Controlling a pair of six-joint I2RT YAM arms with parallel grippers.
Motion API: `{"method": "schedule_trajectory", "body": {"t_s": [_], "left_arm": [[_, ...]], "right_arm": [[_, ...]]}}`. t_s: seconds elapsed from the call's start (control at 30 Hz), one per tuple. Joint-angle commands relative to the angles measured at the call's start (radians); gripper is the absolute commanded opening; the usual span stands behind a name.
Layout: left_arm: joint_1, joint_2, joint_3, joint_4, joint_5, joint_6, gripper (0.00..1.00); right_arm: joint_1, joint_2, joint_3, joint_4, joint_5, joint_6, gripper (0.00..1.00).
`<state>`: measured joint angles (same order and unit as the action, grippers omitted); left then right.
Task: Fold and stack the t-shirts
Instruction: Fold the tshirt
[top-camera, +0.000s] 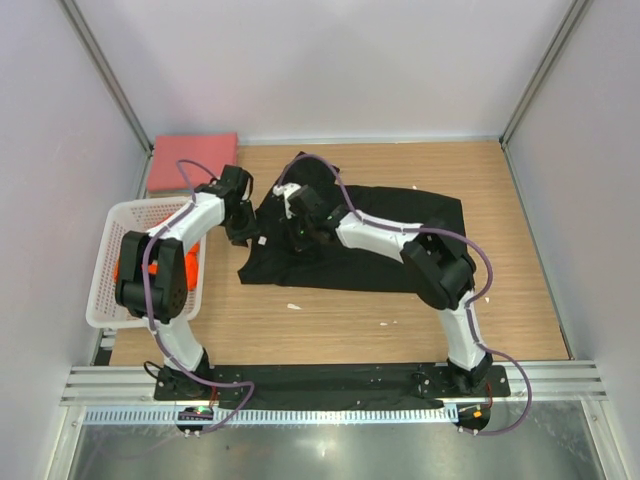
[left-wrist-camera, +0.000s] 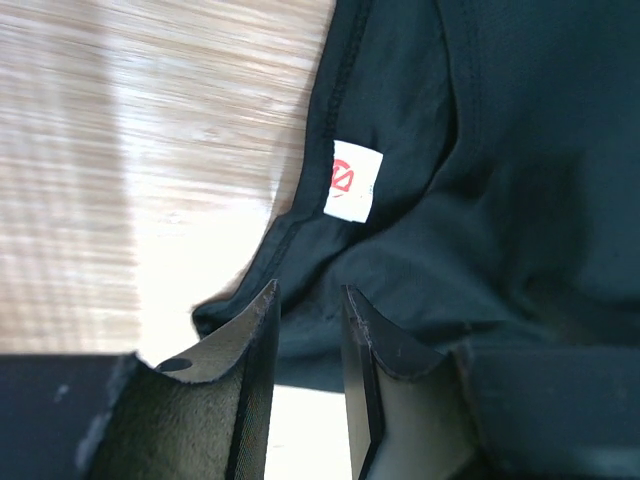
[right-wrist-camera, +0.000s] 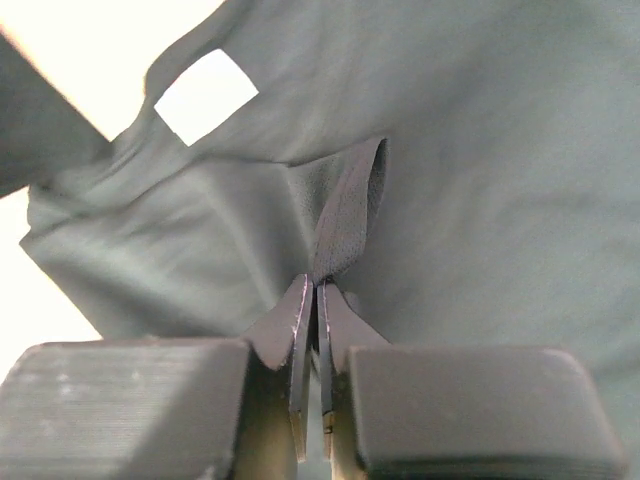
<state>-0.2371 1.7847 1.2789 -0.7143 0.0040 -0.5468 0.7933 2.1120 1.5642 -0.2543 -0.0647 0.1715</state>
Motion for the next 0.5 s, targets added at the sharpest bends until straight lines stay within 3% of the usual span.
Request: {"method": "schedule_trajectory", "body": {"t_s": [0.0, 0.3, 0.47], "left_arm": [[0.016, -0.074, -0.001, -0.01, -0.039, 0.001, 0.32], [0.022, -0.136, -0.036, 0.001, -0.01, 0.001, 0.32], [0.024, -0.169, -0.081, 0.041, 0.131, 0.005, 0.32]], "right_arm": [[0.093, -0.116, -0.087, 0.064, 0.166, -0.013, 0.11], [0.224, -0.228, -0.228, 0.041, 0.255, -0.069, 0.3], [0.224, -0.319, -0.271, 0.049, 0.244, -0.07, 0.36]]}}
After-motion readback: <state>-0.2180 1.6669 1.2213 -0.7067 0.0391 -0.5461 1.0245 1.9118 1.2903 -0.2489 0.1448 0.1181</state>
